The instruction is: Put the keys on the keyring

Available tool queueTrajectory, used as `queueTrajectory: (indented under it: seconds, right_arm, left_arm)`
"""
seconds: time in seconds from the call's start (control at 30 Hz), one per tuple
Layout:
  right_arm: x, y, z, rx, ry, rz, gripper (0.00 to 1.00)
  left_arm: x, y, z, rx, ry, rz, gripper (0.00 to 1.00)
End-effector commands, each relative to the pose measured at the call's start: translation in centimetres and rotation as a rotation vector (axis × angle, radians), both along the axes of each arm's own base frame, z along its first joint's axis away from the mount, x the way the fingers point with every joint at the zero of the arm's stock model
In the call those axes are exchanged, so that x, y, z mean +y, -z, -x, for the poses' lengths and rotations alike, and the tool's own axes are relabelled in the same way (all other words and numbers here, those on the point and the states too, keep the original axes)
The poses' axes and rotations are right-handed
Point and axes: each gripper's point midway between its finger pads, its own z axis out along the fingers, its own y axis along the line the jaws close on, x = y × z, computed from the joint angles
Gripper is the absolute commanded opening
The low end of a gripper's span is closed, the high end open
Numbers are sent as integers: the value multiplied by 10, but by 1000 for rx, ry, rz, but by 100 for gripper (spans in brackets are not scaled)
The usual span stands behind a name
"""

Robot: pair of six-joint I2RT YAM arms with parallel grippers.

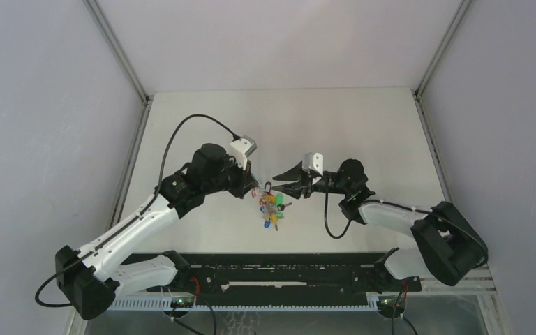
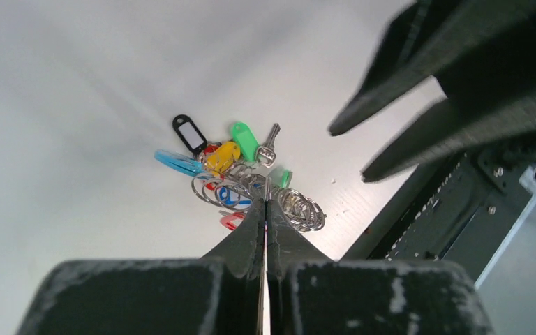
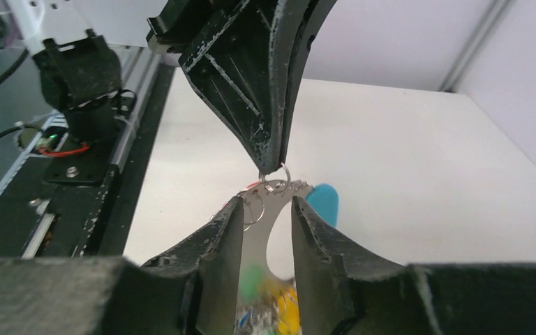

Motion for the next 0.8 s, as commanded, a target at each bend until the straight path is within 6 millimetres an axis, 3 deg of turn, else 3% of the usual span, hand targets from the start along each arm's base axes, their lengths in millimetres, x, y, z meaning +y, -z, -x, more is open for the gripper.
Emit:
queueTrajectory:
  seconds: [0.0,0.2,0.6,0.77]
  right_arm:
    - [-1,9,-8,-10,158,90,33]
    - [15,15,7,-51,235,146,40]
    - [35,21,-5,-72,409,123,45]
    - [43,26,-7,-70,426,108,46]
  left_arm:
    - [16,-28,-18,123,-306,53,0]
    - [17,-37,-20,256,-491,163,0]
    - [14,-30,-31,439,-749,341,0]
    - [23,-32,-35,444,-845,426,0]
